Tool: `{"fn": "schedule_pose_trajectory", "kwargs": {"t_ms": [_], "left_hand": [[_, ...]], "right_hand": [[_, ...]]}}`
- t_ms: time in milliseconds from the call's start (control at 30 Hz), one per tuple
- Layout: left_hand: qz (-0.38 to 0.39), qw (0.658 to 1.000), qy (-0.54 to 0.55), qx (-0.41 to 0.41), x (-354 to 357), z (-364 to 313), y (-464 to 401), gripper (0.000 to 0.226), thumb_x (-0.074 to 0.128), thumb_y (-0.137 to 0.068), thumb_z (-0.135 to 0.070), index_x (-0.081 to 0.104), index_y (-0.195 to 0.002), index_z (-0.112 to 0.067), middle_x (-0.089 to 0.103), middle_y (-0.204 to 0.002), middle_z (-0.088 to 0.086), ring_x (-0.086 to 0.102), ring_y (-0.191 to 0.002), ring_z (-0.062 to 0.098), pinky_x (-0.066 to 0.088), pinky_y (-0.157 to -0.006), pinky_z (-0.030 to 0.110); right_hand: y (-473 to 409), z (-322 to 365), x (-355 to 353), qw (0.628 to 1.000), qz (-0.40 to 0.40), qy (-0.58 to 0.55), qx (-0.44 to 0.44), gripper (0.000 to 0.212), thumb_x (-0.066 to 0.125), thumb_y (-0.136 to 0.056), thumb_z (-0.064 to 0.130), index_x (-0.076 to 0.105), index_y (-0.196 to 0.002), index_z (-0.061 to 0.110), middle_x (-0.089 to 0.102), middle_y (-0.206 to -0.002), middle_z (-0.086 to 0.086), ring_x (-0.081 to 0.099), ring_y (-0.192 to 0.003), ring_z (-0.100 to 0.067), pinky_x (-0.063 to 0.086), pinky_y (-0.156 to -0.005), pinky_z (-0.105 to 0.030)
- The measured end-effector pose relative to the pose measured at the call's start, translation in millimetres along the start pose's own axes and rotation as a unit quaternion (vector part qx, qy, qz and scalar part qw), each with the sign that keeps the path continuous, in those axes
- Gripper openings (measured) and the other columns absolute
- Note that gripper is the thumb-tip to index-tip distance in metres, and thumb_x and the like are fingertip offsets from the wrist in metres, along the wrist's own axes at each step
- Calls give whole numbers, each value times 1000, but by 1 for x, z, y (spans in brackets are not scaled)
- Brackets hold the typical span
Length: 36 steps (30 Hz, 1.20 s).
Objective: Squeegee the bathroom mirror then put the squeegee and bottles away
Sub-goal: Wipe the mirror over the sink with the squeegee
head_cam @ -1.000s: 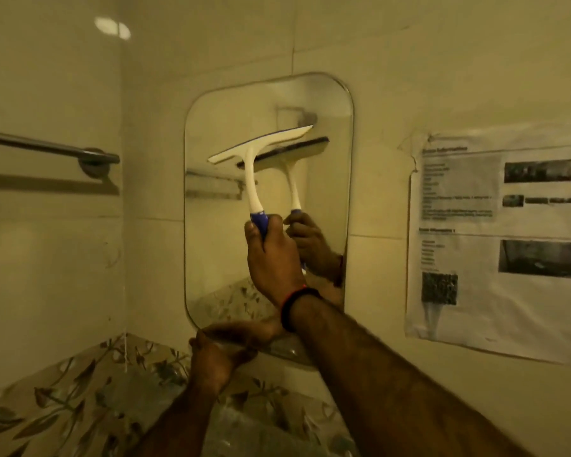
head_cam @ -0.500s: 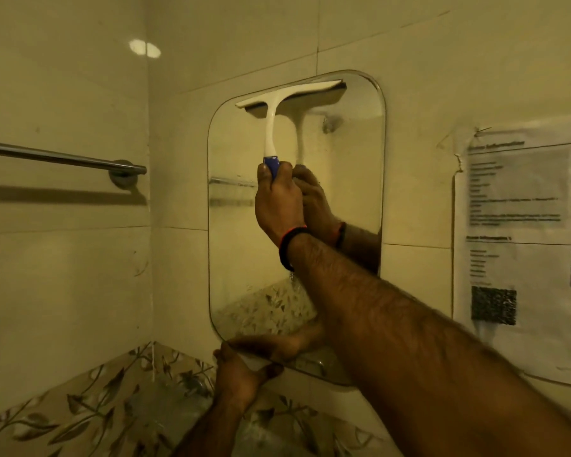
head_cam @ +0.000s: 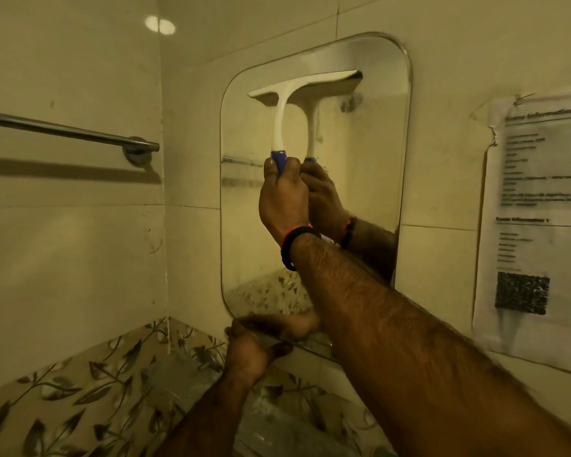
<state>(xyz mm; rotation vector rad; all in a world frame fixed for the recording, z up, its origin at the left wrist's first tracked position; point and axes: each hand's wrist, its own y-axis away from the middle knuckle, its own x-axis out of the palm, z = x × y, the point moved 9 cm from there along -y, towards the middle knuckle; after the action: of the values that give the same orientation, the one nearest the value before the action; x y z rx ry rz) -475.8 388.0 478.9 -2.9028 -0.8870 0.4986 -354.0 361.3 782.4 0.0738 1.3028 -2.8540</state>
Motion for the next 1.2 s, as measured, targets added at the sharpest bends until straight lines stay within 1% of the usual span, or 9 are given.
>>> {"fn": "schedule_pose_trajectory", "kwargs": {"t_ms": [333,433,533,600,700,767,833,933,1200], "left_hand": [[-10,1000,5,22,-4,-6,4,103,95,-56,-27,34,-137,-12,53,-128,-1,55,-118,25,51,-99,43],[-11,999,10,29,-2,-5,2,93,95,-57,-21,39,-131,-11,58,-123,1,59,-113,23,51,-81,23],[-9,999,-17,51,-2,-9,1,79,92,-62,-20,45,-124,-9,59,-103,-11,61,-95,8,42,-66,9],[-11,999,-22,44,-2,-7,1,75,88,-70,-24,40,-126,-10,58,-110,-10,60,-103,11,51,-74,17],[-6,999,8,41,-1,-6,-1,72,71,-88,-27,33,-144,-4,48,-144,12,58,-113,16,51,-96,24],[-4,999,-1,35,-2,-4,-3,79,80,-78,-30,39,-140,-3,54,-138,11,57,-121,22,48,-104,34],[-7,1000,4,25,-3,0,-4,86,89,-66,-30,41,-134,-5,61,-126,4,59,-118,20,51,-102,42],[-9,1000,5,24,-2,3,-4,81,90,-61,-25,47,-128,-12,69,-105,-9,66,-104,11,54,-96,39],[-52,997,-52,-4,-7,5,0,108,95,-56,-32,32,-141,-10,44,-144,15,50,-129,33,51,-100,43]], "right_hand": [[84,-73,-8,994,75,74,38,28,39,-101,41,44,-114,16,56,-84,-2,56,-65,-15,43,-54,-27],[108,-93,-13,991,93,79,58,26,41,-101,40,45,-114,18,59,-87,-4,58,-67,-16,45,-56,-27],[133,-115,-17,985,117,95,86,21,42,-100,41,43,-112,23,60,-88,-2,61,-69,-13,44,-54,-23],[150,-128,-20,981,128,110,99,19,42,-100,42,44,-109,25,60,-88,1,61,-70,-11,42,-54,-21],[171,-138,-25,979,135,118,98,17,42,-101,40,45,-105,24,58,-84,4,59,-70,-10,43,-55,-22],[183,-144,-28,978,142,114,104,19,42,-101,40,46,-104,22,59,-86,2,59,-71,-11,43,-56,-22],[193,-150,-32,975,150,121,110,21,41,-101,41,46,-105,21,60,-90,-3,60,-75,-16,44,-59,-26],[207,-159,-38,968,165,145,123,26,40,-101,41,46,-113,19,59,-99,-7,60,-80,-19,43,-62,-24],[234,-167,-62,947,205,200,147,27,41,-100,43,47,-115,21,62,-93,1,59,-74,-9,39,-58,-21]]}}
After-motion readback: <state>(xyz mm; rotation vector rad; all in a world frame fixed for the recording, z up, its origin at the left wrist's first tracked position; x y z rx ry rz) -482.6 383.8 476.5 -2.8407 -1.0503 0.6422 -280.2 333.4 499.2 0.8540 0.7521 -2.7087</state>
